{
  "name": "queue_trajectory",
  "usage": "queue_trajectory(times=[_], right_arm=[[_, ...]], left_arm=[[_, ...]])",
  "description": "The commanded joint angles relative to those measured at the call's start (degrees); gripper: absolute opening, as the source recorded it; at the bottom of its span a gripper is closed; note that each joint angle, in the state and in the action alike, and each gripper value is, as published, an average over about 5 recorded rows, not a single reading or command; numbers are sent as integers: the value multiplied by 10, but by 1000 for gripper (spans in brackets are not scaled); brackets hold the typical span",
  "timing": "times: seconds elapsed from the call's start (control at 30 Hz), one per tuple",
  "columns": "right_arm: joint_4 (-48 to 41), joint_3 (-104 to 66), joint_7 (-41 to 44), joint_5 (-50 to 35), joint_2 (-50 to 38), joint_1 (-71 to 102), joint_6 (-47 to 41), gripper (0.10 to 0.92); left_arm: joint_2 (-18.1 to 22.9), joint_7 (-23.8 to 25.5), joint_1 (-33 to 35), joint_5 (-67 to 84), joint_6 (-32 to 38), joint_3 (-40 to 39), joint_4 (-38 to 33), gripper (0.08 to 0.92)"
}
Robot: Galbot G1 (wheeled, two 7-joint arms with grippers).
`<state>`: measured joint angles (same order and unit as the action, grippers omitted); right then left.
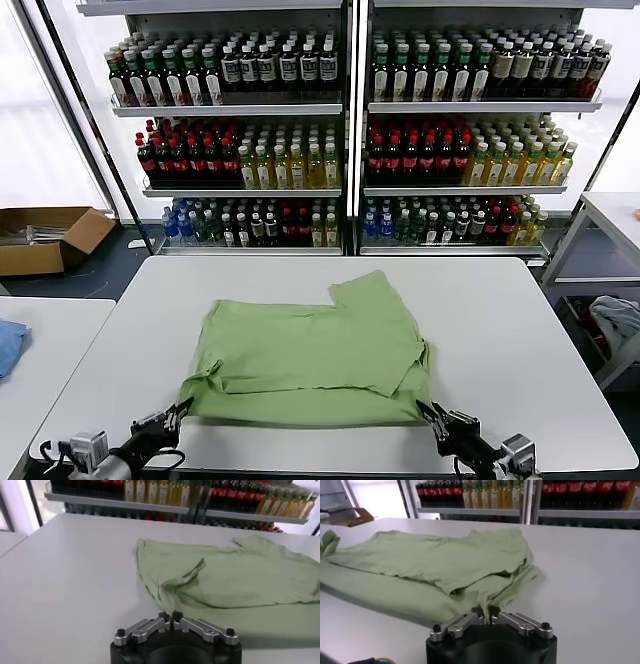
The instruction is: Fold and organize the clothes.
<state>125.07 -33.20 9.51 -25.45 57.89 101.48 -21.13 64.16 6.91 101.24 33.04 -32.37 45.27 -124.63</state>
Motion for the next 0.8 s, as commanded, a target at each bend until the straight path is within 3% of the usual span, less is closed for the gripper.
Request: queue_trajectory(times=[0.03, 0.2, 0.47, 0.63, 0.8], right_arm=[[60, -21, -25, 11, 3, 84, -14, 161], [45, -17, -31, -21, 8, 33, -2, 254], [-13, -67, -27, -147, -23, -107, 10, 493], [-71, -54, -4, -171, -44, -221, -3, 640], [-154, -2, 19, -157, -38, -357, -92, 772]], left_arm=[[20, 7, 107, -36, -6, 47, -69, 87], [35, 14, 100, -68, -6, 40, -79, 118], [38, 3, 53, -47, -7, 74, -103, 344], [1, 7, 14, -21, -7, 115, -88, 482], [-54, 17, -70, 30, 3, 100, -17, 630]])
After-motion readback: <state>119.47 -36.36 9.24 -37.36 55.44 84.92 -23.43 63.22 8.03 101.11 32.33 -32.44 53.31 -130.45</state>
